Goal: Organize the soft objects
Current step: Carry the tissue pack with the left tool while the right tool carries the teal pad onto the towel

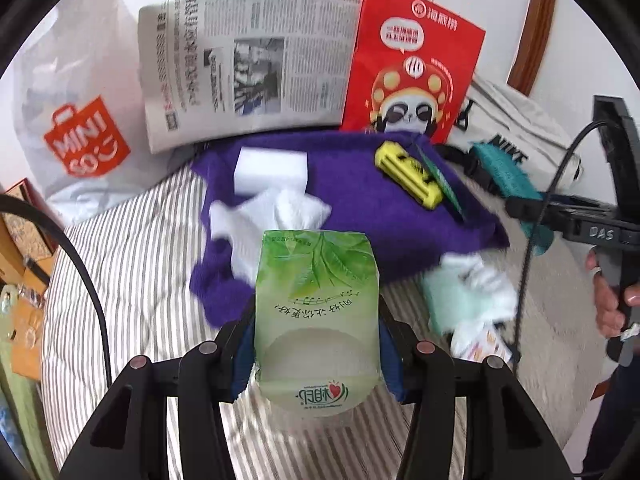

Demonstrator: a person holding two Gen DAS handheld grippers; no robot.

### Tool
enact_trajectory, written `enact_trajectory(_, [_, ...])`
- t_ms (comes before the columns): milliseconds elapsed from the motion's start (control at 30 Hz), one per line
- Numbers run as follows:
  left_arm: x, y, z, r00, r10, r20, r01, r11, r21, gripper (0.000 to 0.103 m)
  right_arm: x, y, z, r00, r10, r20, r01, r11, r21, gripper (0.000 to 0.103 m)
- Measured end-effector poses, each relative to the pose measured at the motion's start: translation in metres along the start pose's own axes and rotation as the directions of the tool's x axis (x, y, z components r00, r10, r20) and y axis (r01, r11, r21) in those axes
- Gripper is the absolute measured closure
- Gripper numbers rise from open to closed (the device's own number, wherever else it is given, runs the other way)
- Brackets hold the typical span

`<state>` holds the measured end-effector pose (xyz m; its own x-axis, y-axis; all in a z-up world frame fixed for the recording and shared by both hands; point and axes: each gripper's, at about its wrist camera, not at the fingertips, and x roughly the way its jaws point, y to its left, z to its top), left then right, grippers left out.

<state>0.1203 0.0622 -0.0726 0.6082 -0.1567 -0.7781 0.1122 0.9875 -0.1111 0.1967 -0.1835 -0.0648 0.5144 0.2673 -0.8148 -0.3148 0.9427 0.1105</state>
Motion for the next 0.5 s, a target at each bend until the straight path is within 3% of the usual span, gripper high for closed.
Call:
enact_trajectory(267, [0.020,0.008,0.047,1.000,-0.004,0.015,0.004,1.000,-0.006,0.053,0.045,0.010,0.030,0.997,0.053,-0.060,-0.054,0.998,-0.012,0.016])
enact_trajectory(500, [0.051,0.014,0.069,1.000,0.000,-0.009,0.000,1.000,-0.009,0.053,0.071,0.015,0.037,0.997,-0.016,-0.074,0.012,0.998,-0.054,0.016])
